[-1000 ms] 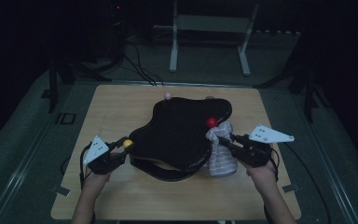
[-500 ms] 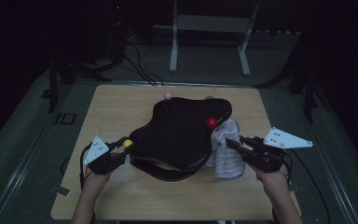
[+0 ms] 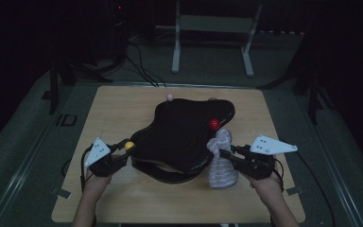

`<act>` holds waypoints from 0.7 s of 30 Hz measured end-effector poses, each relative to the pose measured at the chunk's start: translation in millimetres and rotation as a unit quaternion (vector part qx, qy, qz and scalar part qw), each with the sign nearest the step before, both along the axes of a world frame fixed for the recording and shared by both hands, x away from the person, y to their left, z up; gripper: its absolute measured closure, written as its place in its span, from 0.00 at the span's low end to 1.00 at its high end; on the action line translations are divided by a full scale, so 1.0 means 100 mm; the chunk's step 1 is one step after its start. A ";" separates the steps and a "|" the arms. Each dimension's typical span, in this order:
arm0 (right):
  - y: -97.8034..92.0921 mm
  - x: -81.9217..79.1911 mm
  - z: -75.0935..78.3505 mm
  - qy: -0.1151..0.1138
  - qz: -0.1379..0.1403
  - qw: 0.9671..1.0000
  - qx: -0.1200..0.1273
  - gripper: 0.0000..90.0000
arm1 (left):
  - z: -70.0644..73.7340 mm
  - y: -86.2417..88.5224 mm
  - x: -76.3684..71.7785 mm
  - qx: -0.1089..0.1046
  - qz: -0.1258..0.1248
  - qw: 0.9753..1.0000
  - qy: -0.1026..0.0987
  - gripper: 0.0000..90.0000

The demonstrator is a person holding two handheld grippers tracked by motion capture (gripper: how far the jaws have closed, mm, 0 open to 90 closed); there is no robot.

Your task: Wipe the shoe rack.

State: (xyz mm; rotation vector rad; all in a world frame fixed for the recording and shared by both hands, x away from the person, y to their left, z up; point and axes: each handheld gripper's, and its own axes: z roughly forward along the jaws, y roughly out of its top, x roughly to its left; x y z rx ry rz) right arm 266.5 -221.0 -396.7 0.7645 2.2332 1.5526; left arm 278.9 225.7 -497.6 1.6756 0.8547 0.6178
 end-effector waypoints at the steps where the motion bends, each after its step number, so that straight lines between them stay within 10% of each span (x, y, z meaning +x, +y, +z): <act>1: -0.02 0.02 -0.01 0.006 0.000 1.000 0.002 0.83 | 0.00 0.00 0.00 0.001 0.000 1.000 0.000 0.67; 7: -0.07 -0.01 0.17 -0.006 0.019 0.999 0.034 0.83 | 0.01 0.00 0.00 0.002 -0.001 1.000 0.001 0.67; 21: -0.04 0.00 0.10 -0.006 0.010 1.000 0.019 0.82 | 0.00 0.00 0.00 0.002 -0.001 1.000 -0.001 0.67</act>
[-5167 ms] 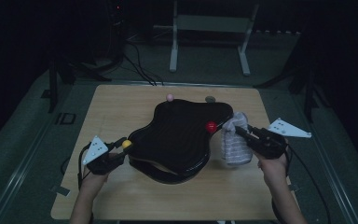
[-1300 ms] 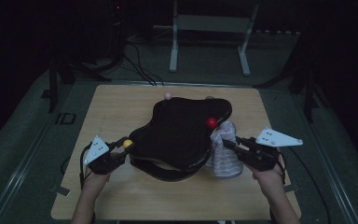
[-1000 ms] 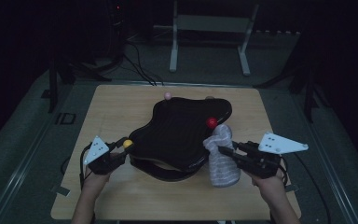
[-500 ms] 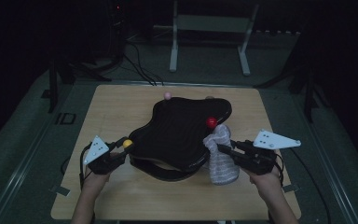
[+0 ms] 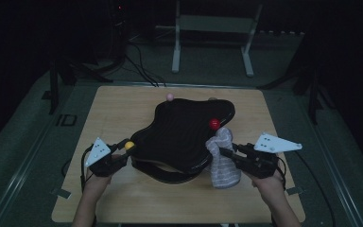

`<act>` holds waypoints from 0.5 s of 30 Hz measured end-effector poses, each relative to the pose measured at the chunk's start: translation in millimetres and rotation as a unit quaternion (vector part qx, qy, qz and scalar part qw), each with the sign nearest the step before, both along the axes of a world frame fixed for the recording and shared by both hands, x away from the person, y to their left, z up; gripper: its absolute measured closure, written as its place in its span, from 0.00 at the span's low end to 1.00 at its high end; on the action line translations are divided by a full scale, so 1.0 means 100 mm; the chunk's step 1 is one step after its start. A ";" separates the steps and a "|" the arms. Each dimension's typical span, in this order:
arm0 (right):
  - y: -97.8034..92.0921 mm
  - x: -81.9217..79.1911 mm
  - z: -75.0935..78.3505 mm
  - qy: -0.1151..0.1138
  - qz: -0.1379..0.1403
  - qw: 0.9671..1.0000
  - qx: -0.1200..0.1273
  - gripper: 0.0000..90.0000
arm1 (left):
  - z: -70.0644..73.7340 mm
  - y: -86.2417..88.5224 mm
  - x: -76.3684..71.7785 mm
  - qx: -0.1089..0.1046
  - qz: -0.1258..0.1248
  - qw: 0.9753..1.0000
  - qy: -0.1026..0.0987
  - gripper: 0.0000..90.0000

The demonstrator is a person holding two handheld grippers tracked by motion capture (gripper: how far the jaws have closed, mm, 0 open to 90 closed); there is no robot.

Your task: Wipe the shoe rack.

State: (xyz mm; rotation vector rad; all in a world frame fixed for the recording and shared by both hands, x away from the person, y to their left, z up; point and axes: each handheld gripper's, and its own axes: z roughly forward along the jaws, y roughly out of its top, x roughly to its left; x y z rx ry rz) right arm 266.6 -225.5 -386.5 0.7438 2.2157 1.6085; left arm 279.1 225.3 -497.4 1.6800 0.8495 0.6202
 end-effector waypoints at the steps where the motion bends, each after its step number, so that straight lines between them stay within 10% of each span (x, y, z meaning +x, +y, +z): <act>1: 0.00 0.01 0.04 -0.007 -0.001 1.000 0.005 0.82 | 0.00 0.00 0.00 -0.001 -0.001 1.000 0.000 0.67; 10: 0.01 0.21 -0.25 0.032 -0.030 0.999 -0.023 0.83 | 0.00 -0.01 0.00 -0.003 0.001 1.000 0.000 0.67; 15: -0.13 0.23 -0.10 0.014 -0.049 0.999 -0.002 0.83 | 0.00 -0.01 0.01 -0.003 0.002 1.000 0.001 0.67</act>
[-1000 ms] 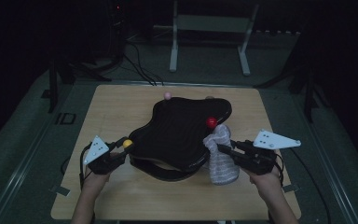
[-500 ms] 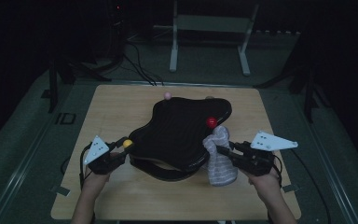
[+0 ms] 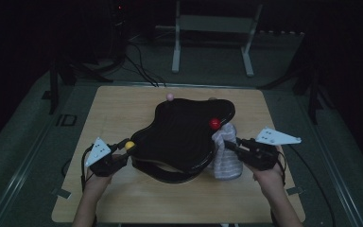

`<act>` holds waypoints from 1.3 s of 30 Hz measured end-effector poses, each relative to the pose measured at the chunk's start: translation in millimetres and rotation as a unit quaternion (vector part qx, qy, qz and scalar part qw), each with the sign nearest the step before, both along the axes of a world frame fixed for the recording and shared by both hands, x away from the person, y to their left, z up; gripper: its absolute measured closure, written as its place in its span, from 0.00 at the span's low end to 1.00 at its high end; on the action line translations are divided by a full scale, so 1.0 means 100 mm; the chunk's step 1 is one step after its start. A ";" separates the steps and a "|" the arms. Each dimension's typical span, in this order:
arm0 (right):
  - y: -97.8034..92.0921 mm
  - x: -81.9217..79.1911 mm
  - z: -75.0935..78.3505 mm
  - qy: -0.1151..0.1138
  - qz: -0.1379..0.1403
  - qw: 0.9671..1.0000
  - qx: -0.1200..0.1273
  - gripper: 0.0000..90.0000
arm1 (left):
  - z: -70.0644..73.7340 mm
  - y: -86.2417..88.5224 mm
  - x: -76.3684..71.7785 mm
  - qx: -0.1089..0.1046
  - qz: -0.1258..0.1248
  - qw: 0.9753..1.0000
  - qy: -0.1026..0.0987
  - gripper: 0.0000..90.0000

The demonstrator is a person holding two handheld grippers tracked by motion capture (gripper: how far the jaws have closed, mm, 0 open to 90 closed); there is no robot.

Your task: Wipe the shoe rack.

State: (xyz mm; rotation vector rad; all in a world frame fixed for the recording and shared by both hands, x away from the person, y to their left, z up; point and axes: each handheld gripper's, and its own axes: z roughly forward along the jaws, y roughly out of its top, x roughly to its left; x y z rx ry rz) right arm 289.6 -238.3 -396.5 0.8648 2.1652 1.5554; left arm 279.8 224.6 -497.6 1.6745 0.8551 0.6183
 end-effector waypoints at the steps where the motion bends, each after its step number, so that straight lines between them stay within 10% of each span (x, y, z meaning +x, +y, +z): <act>1: -0.03 0.00 0.06 -0.011 -0.008 1.000 0.003 0.83 | 0.00 0.00 0.00 -0.001 0.000 1.000 -0.001 0.67; 7: -0.08 0.16 0.32 -0.039 -0.047 0.998 0.012 0.83 | -0.01 0.01 0.00 -0.007 -0.003 1.000 0.000 0.67; 19: 0.05 0.29 -0.03 0.006 -0.059 0.998 -0.014 0.83 | -0.01 0.02 0.01 -0.004 -0.005 1.000 0.000 0.67; 27: -0.09 0.33 0.20 -0.021 -0.081 0.996 0.001 0.83 | -0.01 0.02 0.01 -0.002 -0.005 1.000 0.000 0.67; 34: -0.01 0.41 -0.09 0.010 -0.078 0.997 -0.017 0.82 | -0.01 0.02 0.00 -0.003 -0.003 1.000 0.001 0.67; 39: -0.08 0.41 0.08 -0.005 -0.085 0.996 -0.006 0.82 | -0.01 0.03 0.01 -0.004 -0.004 1.000 0.001 0.67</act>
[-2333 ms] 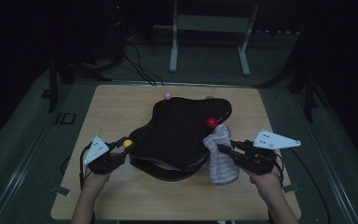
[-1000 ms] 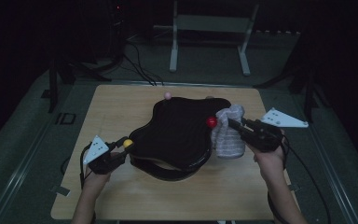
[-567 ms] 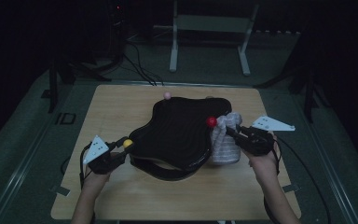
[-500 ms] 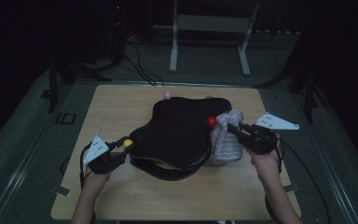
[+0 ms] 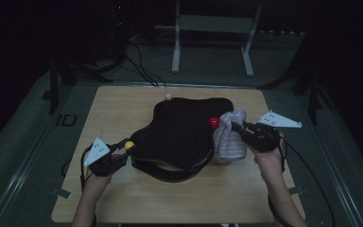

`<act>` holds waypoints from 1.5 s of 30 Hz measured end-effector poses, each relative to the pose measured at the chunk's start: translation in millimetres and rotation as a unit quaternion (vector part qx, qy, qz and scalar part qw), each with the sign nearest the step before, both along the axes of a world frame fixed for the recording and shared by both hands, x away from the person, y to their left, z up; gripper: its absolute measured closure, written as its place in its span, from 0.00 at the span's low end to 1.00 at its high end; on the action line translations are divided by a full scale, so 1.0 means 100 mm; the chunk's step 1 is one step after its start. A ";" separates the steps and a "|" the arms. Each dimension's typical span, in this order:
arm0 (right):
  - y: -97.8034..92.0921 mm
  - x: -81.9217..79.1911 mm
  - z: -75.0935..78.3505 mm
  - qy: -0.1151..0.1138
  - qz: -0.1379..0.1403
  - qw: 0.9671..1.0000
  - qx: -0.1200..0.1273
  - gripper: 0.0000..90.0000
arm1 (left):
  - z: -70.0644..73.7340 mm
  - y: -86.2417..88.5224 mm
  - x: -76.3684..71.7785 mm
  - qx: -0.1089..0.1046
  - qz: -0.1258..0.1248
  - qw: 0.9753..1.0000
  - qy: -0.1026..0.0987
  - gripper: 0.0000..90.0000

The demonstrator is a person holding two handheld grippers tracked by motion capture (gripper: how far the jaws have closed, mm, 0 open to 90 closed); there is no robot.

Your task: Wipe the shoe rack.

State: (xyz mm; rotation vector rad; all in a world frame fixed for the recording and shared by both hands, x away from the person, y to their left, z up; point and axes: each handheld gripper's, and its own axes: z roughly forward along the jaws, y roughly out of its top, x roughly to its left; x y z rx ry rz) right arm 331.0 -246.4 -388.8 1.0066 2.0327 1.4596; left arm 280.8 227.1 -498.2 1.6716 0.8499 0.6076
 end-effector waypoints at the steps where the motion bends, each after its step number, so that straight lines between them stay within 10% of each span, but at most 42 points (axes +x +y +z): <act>1: -0.02 0.01 0.06 -0.008 0.000 1.000 0.004 0.82 | 0.00 0.00 0.00 -0.001 0.000 1.000 0.000 0.67; 5: -0.05 0.11 0.19 -0.017 -0.007 1.000 0.010 0.82 | 0.00 0.00 0.00 -0.001 -0.001 1.000 0.001 0.67; 15: -0.07 0.21 -0.03 0.018 -0.002 1.000 -0.002 0.82 | 0.00 0.01 0.01 -0.001 -0.002 1.000 0.002 0.67; 26: -0.14 0.51 0.37 -0.018 -0.027 0.999 0.013 0.82 | 0.00 0.01 0.01 -0.001 -0.004 1.000 0.002 0.67; 45: -0.15 0.61 -0.01 0.028 -0.031 0.999 -0.006 0.84 | 0.00 -0.01 0.00 0.002 -0.001 1.000 0.001 0.67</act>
